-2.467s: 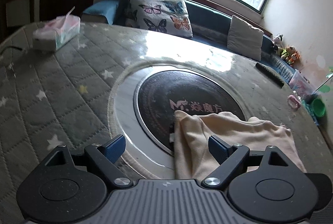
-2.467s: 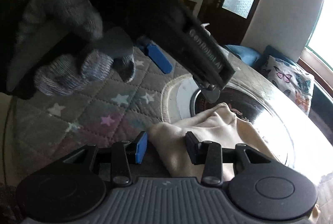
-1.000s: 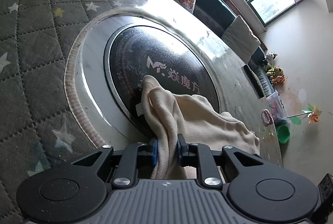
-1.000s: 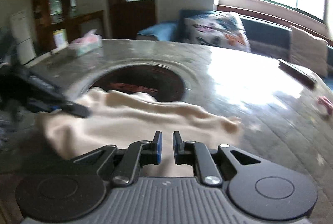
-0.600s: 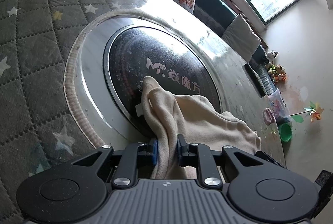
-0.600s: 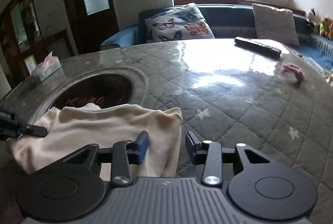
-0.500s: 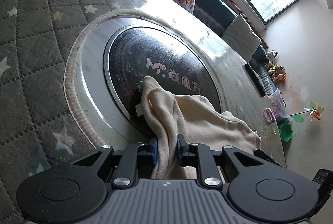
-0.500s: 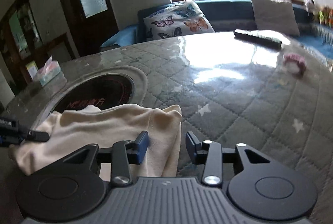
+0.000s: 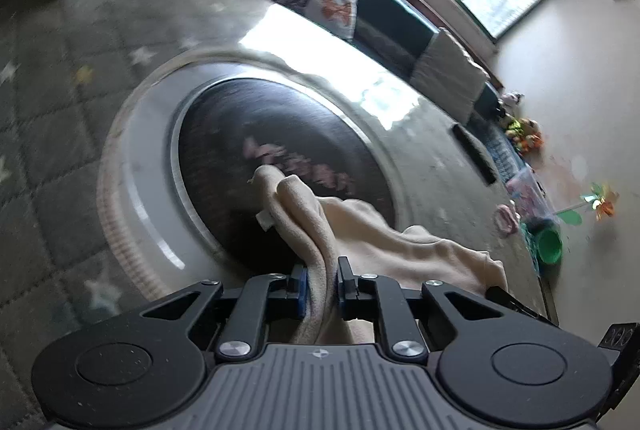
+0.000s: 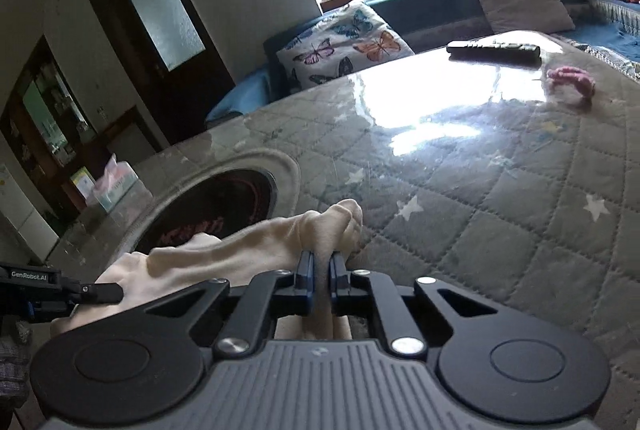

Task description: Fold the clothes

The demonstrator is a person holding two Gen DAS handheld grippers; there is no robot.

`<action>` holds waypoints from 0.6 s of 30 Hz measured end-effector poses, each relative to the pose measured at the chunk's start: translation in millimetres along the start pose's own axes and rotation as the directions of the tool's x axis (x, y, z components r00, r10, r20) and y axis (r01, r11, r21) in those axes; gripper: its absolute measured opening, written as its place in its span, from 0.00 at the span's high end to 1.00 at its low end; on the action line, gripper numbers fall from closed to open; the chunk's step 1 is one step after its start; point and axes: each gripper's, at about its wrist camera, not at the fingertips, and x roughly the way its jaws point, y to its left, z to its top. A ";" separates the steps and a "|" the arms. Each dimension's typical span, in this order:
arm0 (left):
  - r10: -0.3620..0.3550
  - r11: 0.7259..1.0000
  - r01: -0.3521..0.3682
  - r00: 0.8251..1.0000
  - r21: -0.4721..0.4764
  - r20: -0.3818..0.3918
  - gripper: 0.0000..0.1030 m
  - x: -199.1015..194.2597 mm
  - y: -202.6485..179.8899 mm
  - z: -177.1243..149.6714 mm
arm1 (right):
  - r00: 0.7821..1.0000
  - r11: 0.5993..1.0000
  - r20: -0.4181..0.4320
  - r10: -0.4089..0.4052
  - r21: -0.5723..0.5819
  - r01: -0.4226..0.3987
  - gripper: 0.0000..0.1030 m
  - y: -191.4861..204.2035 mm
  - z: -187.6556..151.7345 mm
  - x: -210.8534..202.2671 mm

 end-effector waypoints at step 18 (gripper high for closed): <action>-0.133 0.956 0.150 0.988 0.254 -0.083 0.87 76.0 -160.8 -4.5 | 0.962 0.975 0.161 -0.223 0.021 0.222 0.94 -76.5 41.6 -86.9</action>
